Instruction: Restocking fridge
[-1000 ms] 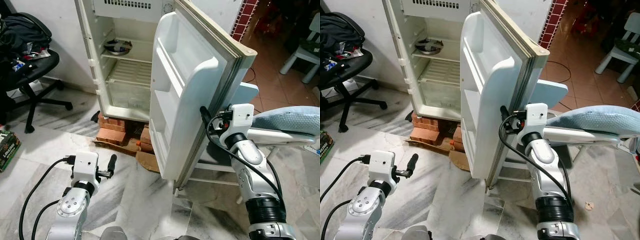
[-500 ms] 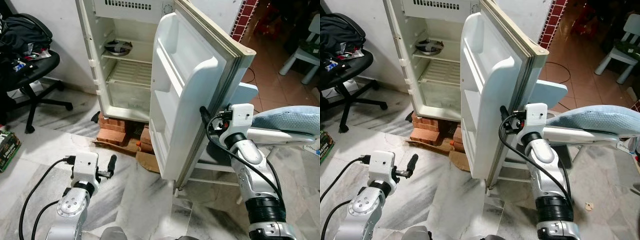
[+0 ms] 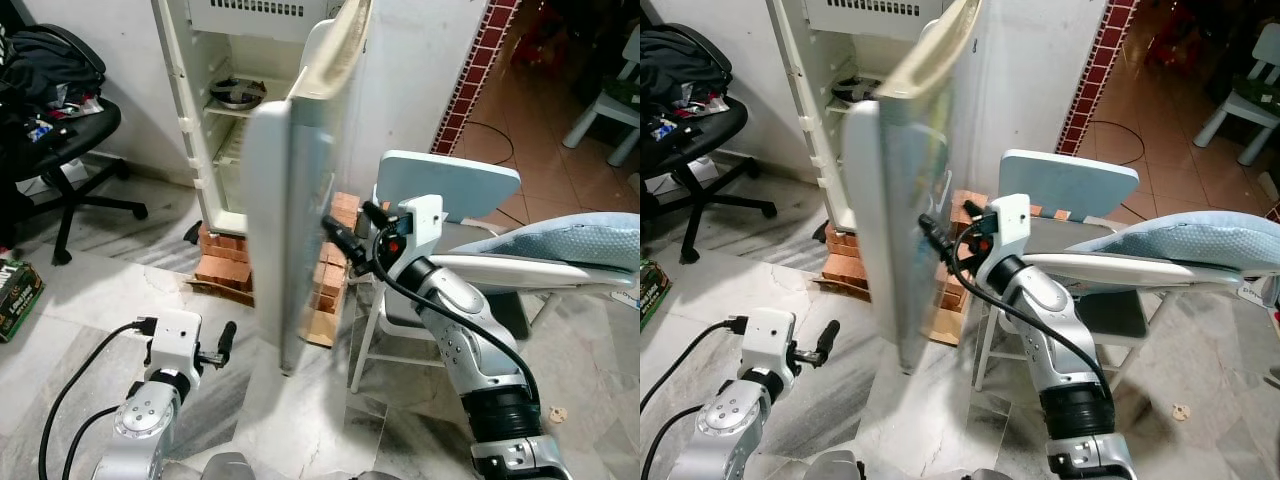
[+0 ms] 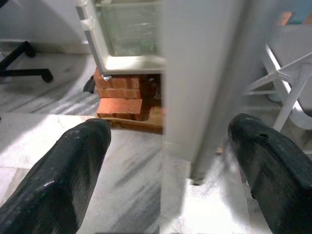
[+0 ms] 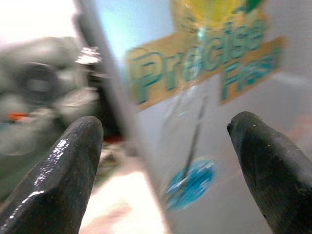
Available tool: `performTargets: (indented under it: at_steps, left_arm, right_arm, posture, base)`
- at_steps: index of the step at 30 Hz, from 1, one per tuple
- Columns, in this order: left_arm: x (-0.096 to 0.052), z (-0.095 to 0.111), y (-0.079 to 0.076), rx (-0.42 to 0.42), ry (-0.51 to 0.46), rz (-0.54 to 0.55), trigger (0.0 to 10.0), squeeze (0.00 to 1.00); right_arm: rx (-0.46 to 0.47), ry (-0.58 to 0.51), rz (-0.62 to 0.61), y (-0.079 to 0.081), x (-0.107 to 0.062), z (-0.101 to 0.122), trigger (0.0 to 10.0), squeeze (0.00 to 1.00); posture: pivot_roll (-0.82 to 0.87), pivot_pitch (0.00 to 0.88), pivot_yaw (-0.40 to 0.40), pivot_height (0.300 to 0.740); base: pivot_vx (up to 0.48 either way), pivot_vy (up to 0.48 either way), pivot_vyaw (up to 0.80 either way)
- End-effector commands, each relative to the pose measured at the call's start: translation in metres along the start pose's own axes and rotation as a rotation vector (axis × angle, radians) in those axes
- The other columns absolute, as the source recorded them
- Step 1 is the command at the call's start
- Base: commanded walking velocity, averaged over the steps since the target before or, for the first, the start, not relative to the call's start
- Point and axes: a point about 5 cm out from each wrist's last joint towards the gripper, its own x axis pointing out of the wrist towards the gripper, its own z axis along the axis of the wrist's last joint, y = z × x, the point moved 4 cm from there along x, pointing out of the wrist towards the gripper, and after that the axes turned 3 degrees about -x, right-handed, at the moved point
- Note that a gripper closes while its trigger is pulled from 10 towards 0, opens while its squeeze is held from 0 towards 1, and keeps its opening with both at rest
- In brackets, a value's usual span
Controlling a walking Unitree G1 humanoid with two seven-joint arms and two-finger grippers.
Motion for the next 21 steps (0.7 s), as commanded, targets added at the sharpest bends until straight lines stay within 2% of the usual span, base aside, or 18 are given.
performTargets:
  at_steps: [1,2,4,11,14,15,18,21]
  left_arm:
    - [0.000,0.002,-0.002,0.010,0.002,-0.007,10.0,0.00]
    - [0.001,0.002,-0.002,0.011,0.002,-0.008,10.0,0.00]
    - [0.002,0.003,-0.002,0.014,-0.003,-0.006,10.0,0.00]
    - [0.004,0.016,0.006,0.031,-0.073,0.033,10.0,0.00]
    - [0.007,0.028,0.012,0.042,-0.121,0.077,10.0,0.00]
    - [0.010,0.036,0.013,0.042,-0.154,0.088,10.0,0.00]
    - [0.013,0.042,0.010,0.042,-0.173,0.078,10.0,0.00]
    - [0.017,0.048,0.004,0.052,-0.197,0.042,10.0,0.00]
  right_arm:
    - [0.029,0.009,0.086,0.014,-0.002,0.000,10.0,0.00]
    - [0.016,0.020,0.082,0.015,-0.003,-0.003,10.0,0.00]
    - [0.005,0.041,0.010,0.007,-0.006,-0.012,10.0,0.00]
    - [-0.091,0.042,-0.180,-0.016,-0.020,-0.015,10.0,0.00]
    - [-0.125,0.035,-0.305,-0.028,-0.033,-0.016,10.0,0.00]
    - [-0.169,0.046,-0.362,-0.034,-0.042,-0.019,10.0,0.00]
    - [-0.189,0.053,-0.412,-0.037,-0.050,-0.023,10.0,0.00]
    - [-0.202,0.058,-0.464,-0.041,-0.056,-0.026,10.0,0.00]
  posture:
    - [0.10,0.000,-0.057,0.740]
    - [0.10,0.000,-0.057,0.740]
    - [0.10,0.000,-0.057,0.740]
    - [0.09,0.000,-0.059,0.740]
    - [0.09,0.000,-0.059,0.740]
    - [0.08,0.000,-0.057,0.740]
    - [0.08,0.000,-0.054,0.740]
    - [0.07,0.000,-0.048,0.740]
  base:
    - [0.000,0.000,0.00]
    - [0.000,0.000,0.00]
    - [0.000,0.000,0.00]
    - [0.000,0.000,0.00]
    - [0.000,0.000,0.00]
    - [0.000,0.000,0.00]
    - [0.000,0.000,0.00]
    - [0.000,0.318,0.00]
